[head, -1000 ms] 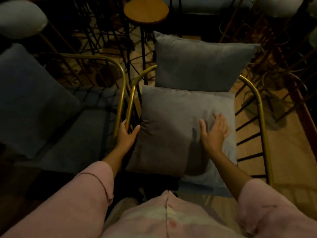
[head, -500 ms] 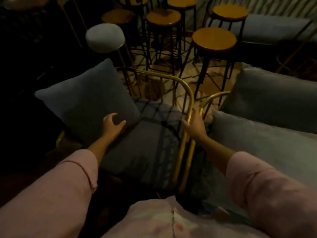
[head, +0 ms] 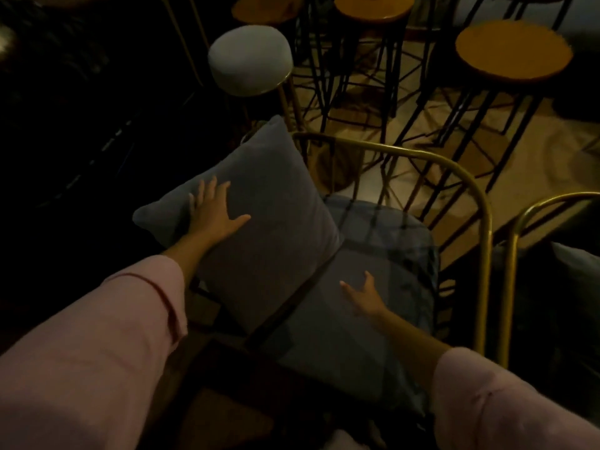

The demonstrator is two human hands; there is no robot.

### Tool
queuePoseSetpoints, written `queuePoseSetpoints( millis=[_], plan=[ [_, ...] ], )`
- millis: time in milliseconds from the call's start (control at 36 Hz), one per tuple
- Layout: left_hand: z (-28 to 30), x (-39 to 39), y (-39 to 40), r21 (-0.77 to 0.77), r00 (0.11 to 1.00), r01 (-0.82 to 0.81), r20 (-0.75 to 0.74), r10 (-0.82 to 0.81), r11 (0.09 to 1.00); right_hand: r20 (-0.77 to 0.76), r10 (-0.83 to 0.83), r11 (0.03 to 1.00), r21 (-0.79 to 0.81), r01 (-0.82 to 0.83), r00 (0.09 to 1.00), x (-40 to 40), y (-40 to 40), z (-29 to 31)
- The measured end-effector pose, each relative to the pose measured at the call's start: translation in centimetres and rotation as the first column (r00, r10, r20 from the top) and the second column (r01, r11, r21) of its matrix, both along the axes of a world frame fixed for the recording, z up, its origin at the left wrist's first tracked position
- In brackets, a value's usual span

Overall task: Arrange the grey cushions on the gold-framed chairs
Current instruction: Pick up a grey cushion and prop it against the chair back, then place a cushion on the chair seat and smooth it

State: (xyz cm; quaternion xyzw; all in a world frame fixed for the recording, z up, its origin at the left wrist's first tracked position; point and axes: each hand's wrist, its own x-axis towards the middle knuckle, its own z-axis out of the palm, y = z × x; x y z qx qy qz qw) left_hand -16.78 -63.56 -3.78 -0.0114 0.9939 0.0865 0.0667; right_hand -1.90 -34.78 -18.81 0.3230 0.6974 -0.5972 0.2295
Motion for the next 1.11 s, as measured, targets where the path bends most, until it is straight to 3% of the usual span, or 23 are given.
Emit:
queuePoseSetpoints(
  millis=[222,333,444,556,722,778,917,1028,1111],
  plan=[
    [-5.5,-5.4,-4.2,-0.245,0.992,0.111,0.085,-0.092,0.963,0.187,-0.209,0.948,-0.203,0.246,0.960,-3.8,-5.5,-3.9],
    [-8.0,-7.8,-5.9,-0.139,0.997,0.079,0.032,-0.075,0.987,0.325,-0.225,0.899,-0.295,0.324,0.919,-5.5,-8.5,-7.3],
    [-9.9,-9.4,-7.0,0.009,0.997,0.055,-0.054,-0.055,0.998,0.368,-0.220,0.842,-0.396,0.366,0.903,-6.6,-11.4,-11.0],
    [-11.0,-10.1,-8.0,0.108,0.997,0.027,-0.079,-0.018,0.994,0.433,-0.292,0.745,-0.457,0.487,0.853,-7.9,-14.1,-10.9],
    [-10.4,-11.3,-8.3,0.134,0.994,-0.094,-0.037,0.100,0.987,0.410,-0.439,0.631,-0.493,0.599,0.799,-8.6,-14.7,-12.2],
    [-9.5,-11.4,-8.2,0.096,0.991,-0.127,-0.027,0.131,0.987,0.387,-0.441,0.667,-0.462,0.584,0.810,-8.2,-13.9,-10.6],
    [-6.7,-10.5,-7.0,0.074,0.977,-0.206,-0.050,0.210,0.976,0.146,-0.512,0.774,-0.347,0.529,0.846,-6.8,-11.0,-6.7],
    [-5.7,-7.5,-3.9,0.206,0.947,-0.294,-0.068,0.313,0.933,0.003,-0.528,0.812,-0.294,0.505,0.849,-5.4,-7.0,-4.8],
    [-7.3,-4.4,-2.4,0.343,0.912,-0.392,0.025,0.409,0.854,-0.088,-0.506,0.854,-0.193,0.483,0.858,-3.7,-3.1,-3.7]
  ],
)
